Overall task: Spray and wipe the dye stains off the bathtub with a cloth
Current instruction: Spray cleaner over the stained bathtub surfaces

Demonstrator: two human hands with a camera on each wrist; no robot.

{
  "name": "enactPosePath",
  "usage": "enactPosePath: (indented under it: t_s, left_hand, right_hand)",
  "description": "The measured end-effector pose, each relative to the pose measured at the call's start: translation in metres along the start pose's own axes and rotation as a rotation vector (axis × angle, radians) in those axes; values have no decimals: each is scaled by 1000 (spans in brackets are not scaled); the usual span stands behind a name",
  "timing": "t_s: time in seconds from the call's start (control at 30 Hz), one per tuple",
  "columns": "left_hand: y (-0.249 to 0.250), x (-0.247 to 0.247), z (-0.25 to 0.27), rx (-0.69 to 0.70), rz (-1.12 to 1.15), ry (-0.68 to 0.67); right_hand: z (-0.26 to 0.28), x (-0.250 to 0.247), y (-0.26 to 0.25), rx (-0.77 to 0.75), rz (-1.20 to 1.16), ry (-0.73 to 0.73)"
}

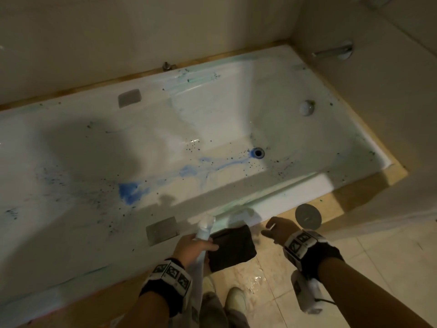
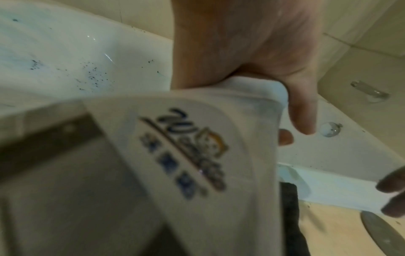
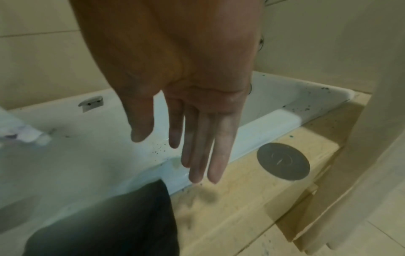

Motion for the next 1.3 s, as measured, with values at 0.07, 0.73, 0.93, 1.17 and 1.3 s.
enactPosePath:
  t_s: [0.07, 0.73, 0.93, 1.17, 1.3]
  left_hand:
    - [8, 2, 3, 7, 16, -52]
    - [92, 116, -3, 90, -86, 1]
    - [128, 187, -20, 82, -63, 26]
    - [167, 258, -45, 95, -76, -14]
    - [184, 289, -54, 70, -144, -36]
  right_hand:
    - [-5, -10, -1, -6, 32, 41]
    - [-56, -123, 88, -63, 204, 71]
    - [-82, -150, 141, -138, 298, -48]
    - [-109, -160, 215, -83, 501, -315]
    - [-121, -168, 237, -71, 473, -317]
Point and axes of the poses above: each hand's wrist, its own z-axis away from the middle knuckle, its own x-axis out of the palm, y = z × x, the point moved 5 cm from there along -z, towards the middle knuckle, and after that the axes turned 7 degrees about -x, right-handed, at the moved point
